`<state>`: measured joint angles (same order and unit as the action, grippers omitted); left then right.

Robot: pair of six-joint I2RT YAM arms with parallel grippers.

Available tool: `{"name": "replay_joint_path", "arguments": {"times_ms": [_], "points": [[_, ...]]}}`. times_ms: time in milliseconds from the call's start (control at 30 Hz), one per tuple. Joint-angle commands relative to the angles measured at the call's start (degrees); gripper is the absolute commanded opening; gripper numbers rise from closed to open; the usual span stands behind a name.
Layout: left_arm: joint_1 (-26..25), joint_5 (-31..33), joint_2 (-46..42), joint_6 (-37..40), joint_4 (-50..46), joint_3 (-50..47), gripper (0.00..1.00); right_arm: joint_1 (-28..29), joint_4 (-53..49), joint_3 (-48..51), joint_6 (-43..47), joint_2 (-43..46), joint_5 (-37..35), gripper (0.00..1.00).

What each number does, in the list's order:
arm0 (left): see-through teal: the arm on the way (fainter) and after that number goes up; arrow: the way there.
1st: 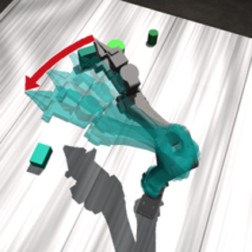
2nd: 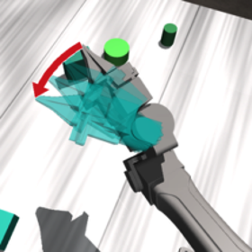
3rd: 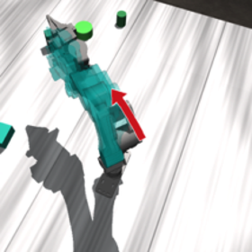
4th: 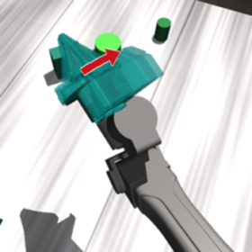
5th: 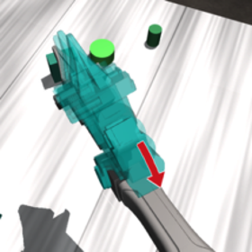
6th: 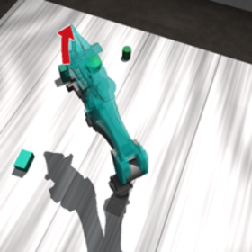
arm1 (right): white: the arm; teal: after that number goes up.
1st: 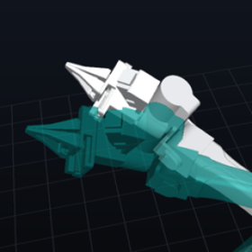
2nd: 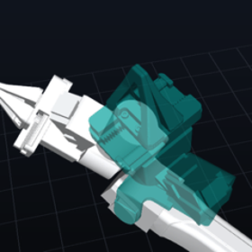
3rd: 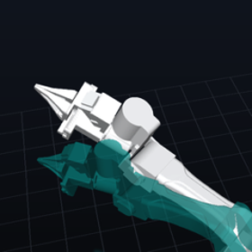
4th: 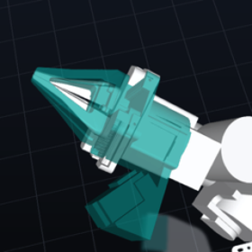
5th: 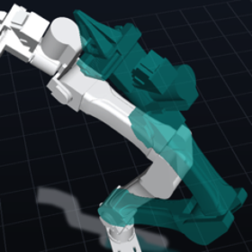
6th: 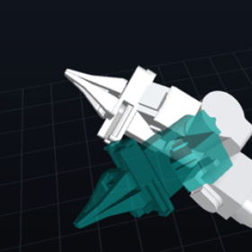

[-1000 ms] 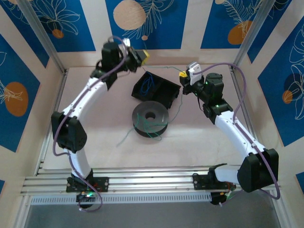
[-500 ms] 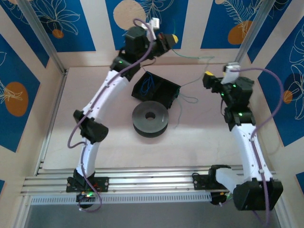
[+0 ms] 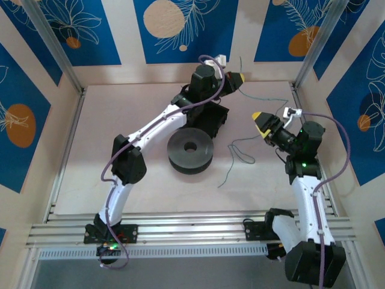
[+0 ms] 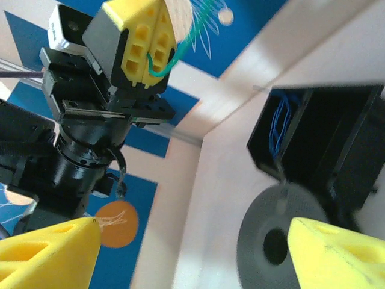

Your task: Wrap the cables

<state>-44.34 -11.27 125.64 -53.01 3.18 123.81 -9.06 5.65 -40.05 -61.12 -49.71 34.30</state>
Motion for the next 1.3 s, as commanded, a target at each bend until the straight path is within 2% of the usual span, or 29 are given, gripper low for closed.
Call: {"name": "replay_joint_path", "arguments": {"times_ms": [0, 200, 400, 567, 633, 733, 767, 833, 867, 900, 933, 967, 1033, 1067, 1267], "points": [[-0.91, 2.83, -6.26, 0.13, 10.35, -6.97, 0.0, 3.28, 7.77, -0.5, -11.05, -1.97, -1.27, 0.82], [-1.67, 5.22, -11.39, -2.57, 21.14, -19.81, 0.0, 5.13, 18.91, 1.43, -21.55, -9.69, -7.05, 0.75], [-1.9, 6.0, -13.36, -4.52, 26.09, -24.43, 0.0, 7.76, 16.74, -2.28, -22.27, -14.01, -11.86, 0.72], [-2.6, 6.85, -14.8, -5.42, 28.96, -27.71, 0.0, 8.96, 23.98, -4.5, -25.39, -18.19, -13.24, 0.66], [-2.68, 6.96, -15.14, -5.41, 29.22, -28.71, 0.0, 9.45, 23.43, -6.16, -25.06, -19.06, -13.58, 0.59], [-2.71, 7.39, -15.79, -5.95, 30.69, -30.48, 0.0, 10.02, 23.2, -7.34, -25.27, -19.61, -14.33, 0.41], [-2.78, 7.39, -15.94, -5.96, 30.96, -30.86, 0.0, 10.2, 22.99, -7.56, -25.1, -19.55, -14.56, 0.33], [-2.77, 7.41, -16.21, -6.12, 31.14, -31.34, 0.0, 10.38, 22.83, -7.67, -24.69, -19.3, -14.75, 0.05], [-2.77, 7.32, -16.43, -5.91, 30.76, -31.39, 0.0, 10.25, 21.93, -7.68, -24.42, -18.88, -15.09, 0.0], [-2.73, 7.18, -16.78, -5.54, 30.47, -31.62, 0.04, 10.21, 21.12, -7.7, -23.84, -18.46, -15.52, 0.0], [-2.69, 7.49, -17.72, -4.93, 30.08, -32.5, 0.27, 9.8, 19.77, -7.82, -22.84, -17.94, -15.75, 0.0], [-2.64, 8.31, -19.35, -3.9, 28.84, -33.95, 0.56, 9.32, 17.92, -8.29, -21.68, -17.5, -15.64, 0.0], [-2.51, 10.77, -23.91, -1.28, 24.5, -38.02, 0.95, 7.67, 13.93, -9.6, -18.66, -16.85, -14.14, 0.0], [-2.36, 12.22, -26.97, 0.36, 20.85, -40.22, 1.0, 6.54, 11.89, -10.14, -17.14, -16.5, -13.2, 0.0], [1.65, 13.86, -43.99, 5.2, -1.29, -52.87, 1.0, 0.72, 4.86, -11.75, -10.36, -15.48, -7.16, 0.0]]}}
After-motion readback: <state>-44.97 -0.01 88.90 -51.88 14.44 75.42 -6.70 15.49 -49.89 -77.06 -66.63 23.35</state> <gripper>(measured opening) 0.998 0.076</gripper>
